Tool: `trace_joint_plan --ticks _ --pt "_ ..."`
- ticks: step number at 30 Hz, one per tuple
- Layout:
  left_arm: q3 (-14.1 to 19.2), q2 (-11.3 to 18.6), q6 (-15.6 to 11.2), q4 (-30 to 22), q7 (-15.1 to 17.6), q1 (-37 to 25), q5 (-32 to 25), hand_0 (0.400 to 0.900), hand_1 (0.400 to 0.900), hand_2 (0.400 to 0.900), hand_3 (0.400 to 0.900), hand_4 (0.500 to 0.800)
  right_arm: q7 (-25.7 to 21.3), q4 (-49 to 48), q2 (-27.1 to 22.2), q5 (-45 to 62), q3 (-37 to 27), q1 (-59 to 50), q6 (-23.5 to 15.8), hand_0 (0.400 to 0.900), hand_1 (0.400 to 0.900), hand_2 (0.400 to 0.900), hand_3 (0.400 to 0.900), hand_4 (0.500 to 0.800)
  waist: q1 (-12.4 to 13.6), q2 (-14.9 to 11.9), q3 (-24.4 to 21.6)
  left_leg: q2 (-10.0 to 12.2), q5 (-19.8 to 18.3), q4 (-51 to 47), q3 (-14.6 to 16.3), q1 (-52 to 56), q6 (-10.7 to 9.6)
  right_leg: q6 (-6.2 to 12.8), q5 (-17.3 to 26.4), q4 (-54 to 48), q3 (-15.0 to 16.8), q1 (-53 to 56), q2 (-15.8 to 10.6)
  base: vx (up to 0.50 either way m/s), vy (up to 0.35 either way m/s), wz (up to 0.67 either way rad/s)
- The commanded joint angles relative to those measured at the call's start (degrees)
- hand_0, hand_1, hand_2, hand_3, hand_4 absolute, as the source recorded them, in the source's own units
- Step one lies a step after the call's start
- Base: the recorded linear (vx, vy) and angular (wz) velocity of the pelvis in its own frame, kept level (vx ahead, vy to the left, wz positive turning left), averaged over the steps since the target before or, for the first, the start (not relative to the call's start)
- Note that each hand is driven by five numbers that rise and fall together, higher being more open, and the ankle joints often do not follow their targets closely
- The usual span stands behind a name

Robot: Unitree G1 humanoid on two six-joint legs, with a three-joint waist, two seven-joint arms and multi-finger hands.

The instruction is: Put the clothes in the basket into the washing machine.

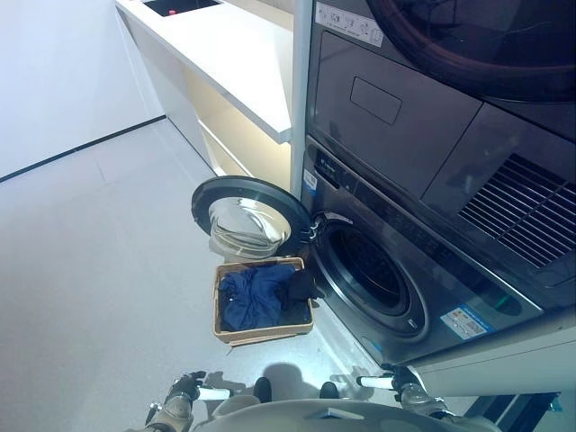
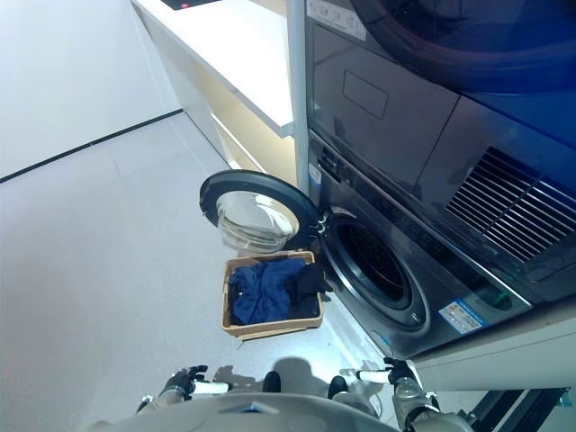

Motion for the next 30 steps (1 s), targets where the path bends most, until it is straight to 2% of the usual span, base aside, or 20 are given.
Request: trace_joint_plan --ticks 1,20,25,30 --pt "0.1 -0.3 -0.8 3.8 0.8 -3.5 0.2 0.900 0.900 0.900 0.900 0.800 -1.8 0.3 0.1 0.9 0.7 -4.4 -2.1 0.900 0.900 0.900 0.900 0.800 0.5 -2.8 0.3 -1.3 -4.6 2.3 -3.5 -0.7 -0.7 3.31 0.8 3.1 1.4 -1.6 -1.9 0.00 0.000 0.00" --pt "0.0 -0.4 -1.0 3.7 0.9 -3.4 0.1 0.900 0.900 0.900 0.900 0.800 -2.0 -1.6 0.2 -2.1 2.8 -5.5 -2.3 0.900 0.900 0.900 0.900 0.800 0.9 -2.8 0.8 -1.5 -4.6 2.5 -3.6 -1.1 -0.6 3.46 0.8 3.3 1.5 -2.1 -2.2 0.00 0.001 0.00" --pt "-1.1 -0.2 -1.7 0.7 2.5 -4.4 -0.6 0.900 0.900 0.900 0.900 0.800 -5.0 -7.1 -2.1 -8.6 7.7 -11.7 -2.6 0.900 0.900 0.900 0.900 0.800 1.7 -2.4 5.5 -2.2 -4.3 4.7 -3.7 -5.1 -0.4 3.47 1.5 4.9 1.7 -6.1 -2.3 -0.15 0.015 -0.03" --pt "-4.6 0.1 -2.6 -2.6 4.2 -7.4 -3.3 0.900 0.900 0.900 0.900 0.800 -8.2 -8.7 -3.0 -15.3 14.9 -24.8 -1.4 0.900 0.900 0.900 0.900 0.800 3.7 -2.0 12.0 -2.3 -2.0 6.4 -4.6 -12.7 -0.8 3.32 3.3 6.5 0.9 -13.4 -2.5 -0.24 -0.006 0.09"
